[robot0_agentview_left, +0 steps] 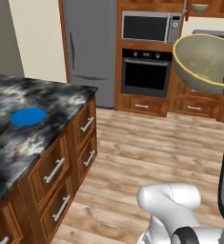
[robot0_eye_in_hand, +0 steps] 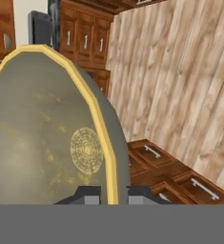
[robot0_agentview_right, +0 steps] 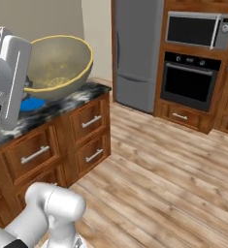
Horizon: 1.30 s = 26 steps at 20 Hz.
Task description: Move the bowls from the cabinet to the plates on the dining table.
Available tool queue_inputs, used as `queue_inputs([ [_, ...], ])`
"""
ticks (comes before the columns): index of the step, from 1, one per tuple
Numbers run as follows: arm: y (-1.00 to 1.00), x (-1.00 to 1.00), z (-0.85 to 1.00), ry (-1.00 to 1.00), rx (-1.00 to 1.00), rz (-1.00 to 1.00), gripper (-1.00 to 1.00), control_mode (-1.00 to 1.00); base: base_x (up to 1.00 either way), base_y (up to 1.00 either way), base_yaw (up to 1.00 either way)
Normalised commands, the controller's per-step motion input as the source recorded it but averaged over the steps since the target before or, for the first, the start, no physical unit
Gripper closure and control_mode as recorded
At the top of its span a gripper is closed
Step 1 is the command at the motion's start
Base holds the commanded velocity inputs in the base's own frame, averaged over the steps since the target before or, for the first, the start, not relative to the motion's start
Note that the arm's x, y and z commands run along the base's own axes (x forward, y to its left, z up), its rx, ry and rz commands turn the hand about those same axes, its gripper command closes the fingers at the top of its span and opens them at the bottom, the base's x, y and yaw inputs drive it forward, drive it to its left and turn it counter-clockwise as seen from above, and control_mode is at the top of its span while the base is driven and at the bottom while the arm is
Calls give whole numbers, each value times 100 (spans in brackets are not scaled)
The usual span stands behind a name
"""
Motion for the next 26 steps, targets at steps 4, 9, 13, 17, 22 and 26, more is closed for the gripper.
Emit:
queue_inputs([
  [4,0,0,0,0,0,0,100,100,0,0,25],
  [9,0,0,0,0,0,0,100,100,0,0,25],
  [13,0,0,0,0,0,0,100,100,0,0,25],
  [17,0,0,0,0,0,0,100,100,0,0,25],
  [22,0,0,0,0,0,0,100,100,0,0,25],
  [26,0,0,0,0,0,0,100,100,0,0,25],
])
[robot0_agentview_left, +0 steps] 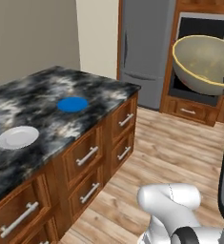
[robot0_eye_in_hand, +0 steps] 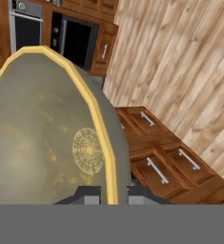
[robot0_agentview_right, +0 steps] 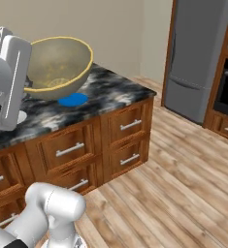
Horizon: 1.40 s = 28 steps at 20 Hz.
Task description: Move the bowls from the cabinet to the plates on the dining table.
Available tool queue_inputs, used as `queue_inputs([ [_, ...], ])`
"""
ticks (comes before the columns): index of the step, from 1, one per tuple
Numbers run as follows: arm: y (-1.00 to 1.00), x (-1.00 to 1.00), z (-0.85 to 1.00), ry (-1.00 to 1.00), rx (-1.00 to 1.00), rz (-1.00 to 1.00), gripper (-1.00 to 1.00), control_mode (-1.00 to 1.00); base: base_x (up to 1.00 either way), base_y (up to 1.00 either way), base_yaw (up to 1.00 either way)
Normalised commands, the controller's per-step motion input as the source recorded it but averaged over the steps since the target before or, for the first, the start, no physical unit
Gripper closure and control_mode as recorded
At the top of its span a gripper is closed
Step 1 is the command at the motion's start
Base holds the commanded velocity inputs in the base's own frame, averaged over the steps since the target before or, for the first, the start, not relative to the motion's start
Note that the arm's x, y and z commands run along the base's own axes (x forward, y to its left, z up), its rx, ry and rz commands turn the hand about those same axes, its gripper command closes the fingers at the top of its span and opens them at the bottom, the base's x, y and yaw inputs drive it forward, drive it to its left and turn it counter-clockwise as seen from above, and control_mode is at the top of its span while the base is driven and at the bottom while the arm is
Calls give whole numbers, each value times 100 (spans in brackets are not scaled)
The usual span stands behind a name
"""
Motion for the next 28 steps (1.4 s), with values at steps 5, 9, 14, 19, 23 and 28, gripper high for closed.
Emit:
queue_inputs([
  [5,0,0,0,0,0,0,100,100,0,0,25],
  [9,0,0,0,0,0,0,100,100,0,0,25],
  [14,0,0,0,0,0,0,100,100,0,0,25],
  [19,0,0,0,0,0,0,100,100,0,4,25],
  [23,0,0,0,0,0,0,100,100,0,10,25],
  [28,0,0,0,0,0,0,100,100,-5,24,21],
])
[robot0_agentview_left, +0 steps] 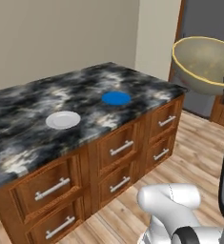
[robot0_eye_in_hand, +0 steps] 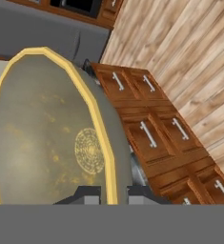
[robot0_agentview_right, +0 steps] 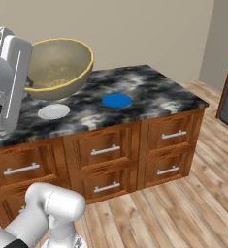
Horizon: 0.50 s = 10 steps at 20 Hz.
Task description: Move the bowls from the cabinet to the plates on the dining table.
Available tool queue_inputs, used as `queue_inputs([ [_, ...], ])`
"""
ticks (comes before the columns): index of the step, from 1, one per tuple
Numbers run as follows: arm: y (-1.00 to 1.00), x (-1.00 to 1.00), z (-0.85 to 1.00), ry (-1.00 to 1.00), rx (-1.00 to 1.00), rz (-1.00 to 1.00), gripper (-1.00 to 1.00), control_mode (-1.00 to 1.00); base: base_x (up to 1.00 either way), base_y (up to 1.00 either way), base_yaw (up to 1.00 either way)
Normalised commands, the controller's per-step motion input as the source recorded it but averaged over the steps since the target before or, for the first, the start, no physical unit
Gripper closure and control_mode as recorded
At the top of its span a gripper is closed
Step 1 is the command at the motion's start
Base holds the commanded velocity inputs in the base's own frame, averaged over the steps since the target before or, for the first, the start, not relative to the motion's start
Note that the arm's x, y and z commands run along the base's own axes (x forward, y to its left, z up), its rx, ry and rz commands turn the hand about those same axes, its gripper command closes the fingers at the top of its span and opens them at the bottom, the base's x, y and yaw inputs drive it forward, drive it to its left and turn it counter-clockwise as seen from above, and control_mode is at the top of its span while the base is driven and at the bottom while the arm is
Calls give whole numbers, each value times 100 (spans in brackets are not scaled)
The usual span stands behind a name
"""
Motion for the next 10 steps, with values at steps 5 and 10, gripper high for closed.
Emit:
queue_inputs([
  [5,0,0,0,0,0,0,100,100,-8,31,18],
  [10,0,0,0,0,0,0,100,100,-1,19,23],
])
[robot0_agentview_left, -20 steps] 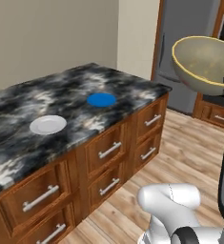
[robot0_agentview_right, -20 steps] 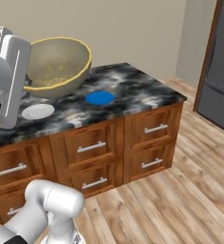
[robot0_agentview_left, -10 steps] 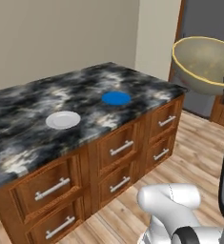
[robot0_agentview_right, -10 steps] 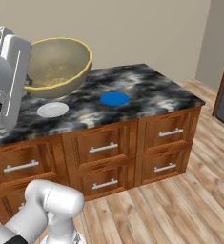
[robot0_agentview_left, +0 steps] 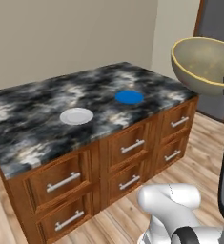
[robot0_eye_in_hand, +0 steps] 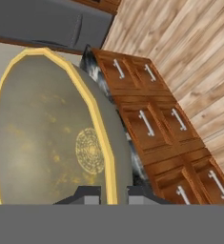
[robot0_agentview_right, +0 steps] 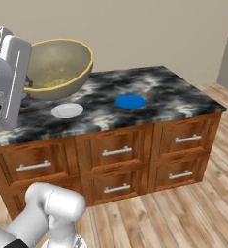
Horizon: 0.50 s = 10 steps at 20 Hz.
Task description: Move the bowls from the cabinet to the plates on the dining table.
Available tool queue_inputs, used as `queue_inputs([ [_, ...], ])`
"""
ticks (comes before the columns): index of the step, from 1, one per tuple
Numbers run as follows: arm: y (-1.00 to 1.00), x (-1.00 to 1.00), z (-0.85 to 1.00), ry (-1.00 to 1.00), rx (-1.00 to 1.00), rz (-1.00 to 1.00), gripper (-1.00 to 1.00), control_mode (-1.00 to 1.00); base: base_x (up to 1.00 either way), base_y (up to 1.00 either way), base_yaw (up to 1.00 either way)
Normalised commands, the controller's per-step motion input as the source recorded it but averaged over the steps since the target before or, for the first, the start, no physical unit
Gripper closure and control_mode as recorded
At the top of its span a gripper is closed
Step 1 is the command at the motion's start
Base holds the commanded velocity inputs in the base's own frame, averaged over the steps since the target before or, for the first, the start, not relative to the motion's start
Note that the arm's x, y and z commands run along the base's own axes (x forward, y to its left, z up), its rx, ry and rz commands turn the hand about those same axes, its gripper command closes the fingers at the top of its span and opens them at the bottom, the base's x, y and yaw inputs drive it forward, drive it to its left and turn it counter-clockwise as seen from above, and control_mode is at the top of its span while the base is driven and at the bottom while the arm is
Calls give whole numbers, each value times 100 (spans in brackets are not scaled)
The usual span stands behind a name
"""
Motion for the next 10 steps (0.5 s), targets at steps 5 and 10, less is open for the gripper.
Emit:
queue_inputs([
  [5,0,0,0,0,0,0,100,100,0,14,24],
  [10,0,0,0,0,0,0,100,100,23,22,14],
])
